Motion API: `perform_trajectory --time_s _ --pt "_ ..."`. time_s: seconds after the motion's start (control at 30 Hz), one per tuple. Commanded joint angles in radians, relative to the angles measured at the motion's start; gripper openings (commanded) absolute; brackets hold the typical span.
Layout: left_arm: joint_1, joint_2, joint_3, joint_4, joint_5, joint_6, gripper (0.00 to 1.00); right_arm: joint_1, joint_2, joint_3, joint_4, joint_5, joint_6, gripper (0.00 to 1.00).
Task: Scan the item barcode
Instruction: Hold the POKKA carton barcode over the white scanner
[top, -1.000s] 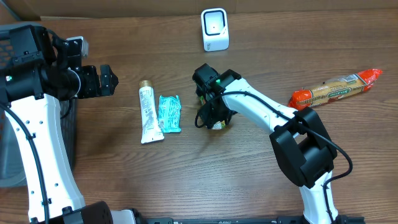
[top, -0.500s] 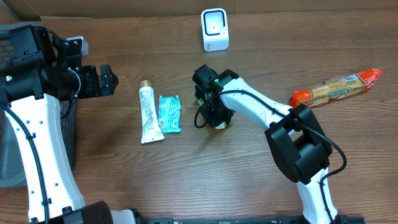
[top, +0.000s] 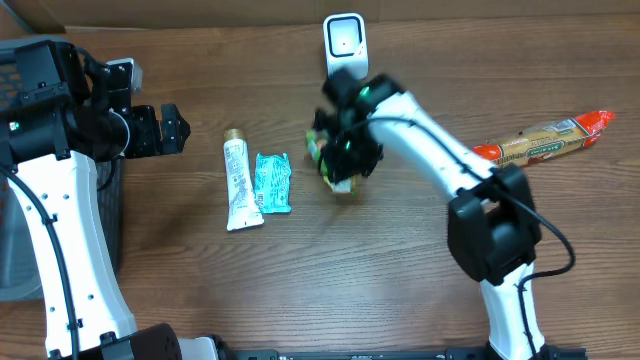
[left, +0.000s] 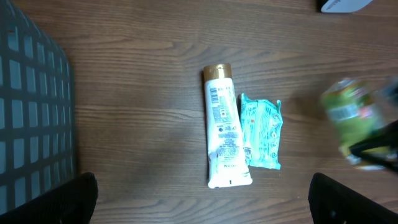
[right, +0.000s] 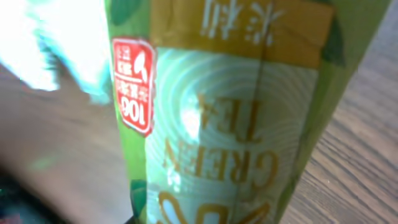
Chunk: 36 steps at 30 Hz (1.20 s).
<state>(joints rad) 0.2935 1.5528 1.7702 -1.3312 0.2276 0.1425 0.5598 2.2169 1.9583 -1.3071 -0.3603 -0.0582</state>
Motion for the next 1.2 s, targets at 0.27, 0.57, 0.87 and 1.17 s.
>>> perform_trajectory --time_s 0.27,0.57,0.87,1.17 --pt "-0.001 0.005 0.011 0.0 -0.002 0.026 1.0 -0.245 -0.093 0.262 -0.042 -0.69 -0.091 0.04" --pt "-0.001 0.005 0.011 0.0 -0.002 0.026 1.0 -0.241 -0.093 0.262 -0.005 -0.452 -0.033 0.04" --pt "-0.001 0.005 0.011 0.0 -0.002 0.026 0.99 -0.18 -0.093 0.341 0.081 0.238 0.119 0.04" --pt "-0.001 0.005 0.011 0.001 -0.002 0.026 0.99 -0.083 -0.018 0.326 0.377 0.85 -0.019 0.04"
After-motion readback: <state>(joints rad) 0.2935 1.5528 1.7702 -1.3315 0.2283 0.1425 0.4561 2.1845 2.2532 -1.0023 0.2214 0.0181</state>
